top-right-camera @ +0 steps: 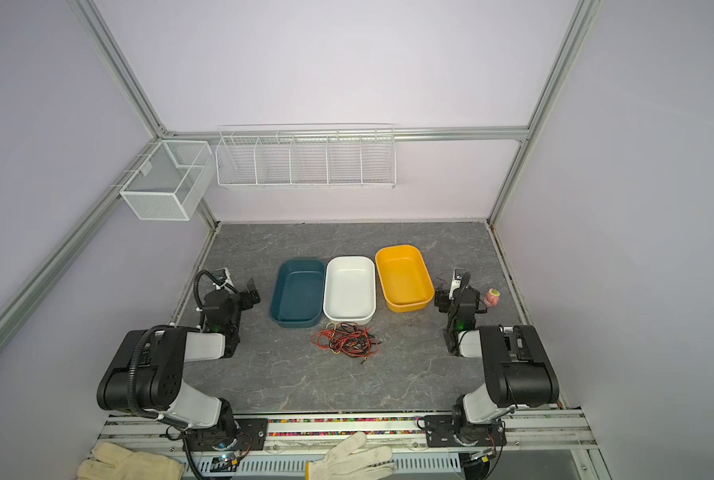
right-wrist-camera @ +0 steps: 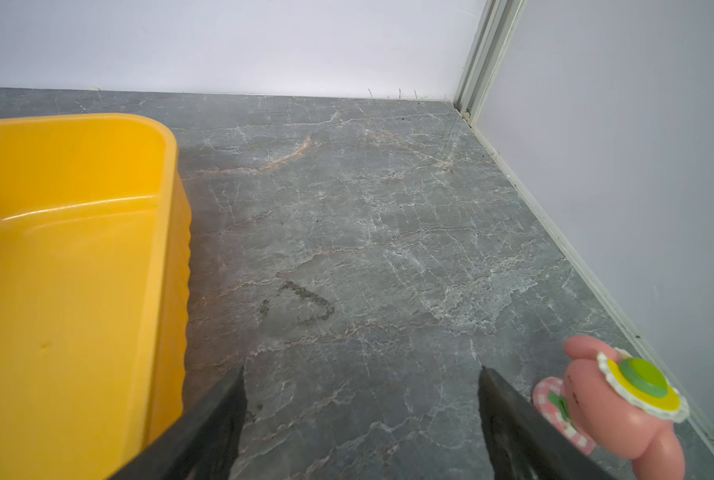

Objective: Untangle the cables

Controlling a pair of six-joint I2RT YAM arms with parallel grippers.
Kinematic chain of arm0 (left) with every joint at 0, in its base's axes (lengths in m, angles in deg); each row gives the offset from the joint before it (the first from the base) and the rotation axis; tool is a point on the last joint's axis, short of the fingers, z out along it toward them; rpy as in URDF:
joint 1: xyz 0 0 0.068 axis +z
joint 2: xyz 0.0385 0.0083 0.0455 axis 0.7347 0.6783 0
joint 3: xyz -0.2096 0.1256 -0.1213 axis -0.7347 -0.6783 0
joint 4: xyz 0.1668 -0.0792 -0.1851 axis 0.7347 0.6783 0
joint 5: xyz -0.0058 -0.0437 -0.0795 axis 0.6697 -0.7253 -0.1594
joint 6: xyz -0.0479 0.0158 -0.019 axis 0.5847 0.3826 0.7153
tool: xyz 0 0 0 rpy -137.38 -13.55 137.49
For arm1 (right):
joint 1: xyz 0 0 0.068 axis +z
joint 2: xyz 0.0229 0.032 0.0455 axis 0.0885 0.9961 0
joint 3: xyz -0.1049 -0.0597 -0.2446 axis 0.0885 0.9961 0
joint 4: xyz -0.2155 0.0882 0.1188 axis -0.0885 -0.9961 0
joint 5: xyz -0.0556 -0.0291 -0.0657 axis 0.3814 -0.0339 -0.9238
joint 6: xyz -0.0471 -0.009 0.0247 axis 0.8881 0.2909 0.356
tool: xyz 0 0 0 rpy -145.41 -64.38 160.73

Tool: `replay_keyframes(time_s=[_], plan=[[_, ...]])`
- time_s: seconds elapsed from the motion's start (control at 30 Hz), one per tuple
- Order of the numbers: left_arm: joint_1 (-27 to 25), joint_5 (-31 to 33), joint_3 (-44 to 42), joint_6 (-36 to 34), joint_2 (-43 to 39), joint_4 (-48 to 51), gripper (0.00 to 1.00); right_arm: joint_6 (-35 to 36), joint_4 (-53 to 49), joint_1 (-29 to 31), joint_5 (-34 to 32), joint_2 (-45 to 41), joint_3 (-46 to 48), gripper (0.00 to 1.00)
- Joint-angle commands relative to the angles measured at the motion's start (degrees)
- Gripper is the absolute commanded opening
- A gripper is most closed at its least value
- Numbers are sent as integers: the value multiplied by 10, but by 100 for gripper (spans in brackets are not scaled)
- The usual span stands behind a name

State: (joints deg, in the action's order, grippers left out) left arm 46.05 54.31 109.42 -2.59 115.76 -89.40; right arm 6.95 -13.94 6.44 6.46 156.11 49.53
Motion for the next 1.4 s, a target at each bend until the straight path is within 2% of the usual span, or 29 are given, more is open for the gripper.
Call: replay_keyframes(time_s=[0.0, 1.03, 1.07, 1.13, 1.27, 1.37], plan=[[3, 10, 4, -9, 0, -19, 99, -2, 15, 3, 3, -5, -3, 88], [3, 9, 4, -9, 0, -19, 99, 4, 20, 1, 18, -9, -4, 88], [3, 9, 4, -9, 0, -19, 99, 9, -33, 3, 18, -32, -24, 88], [2, 9, 4, -9, 1, -19, 99, -5, -220, 4, 8, -89, -96, 88], [3, 10, 4, -9, 0, -19, 99, -14, -232, 16, 29, -237, -61, 88], [3, 10, 4, -9, 0, -19, 99, -29, -312, 38, 71, -330, -75, 88]])
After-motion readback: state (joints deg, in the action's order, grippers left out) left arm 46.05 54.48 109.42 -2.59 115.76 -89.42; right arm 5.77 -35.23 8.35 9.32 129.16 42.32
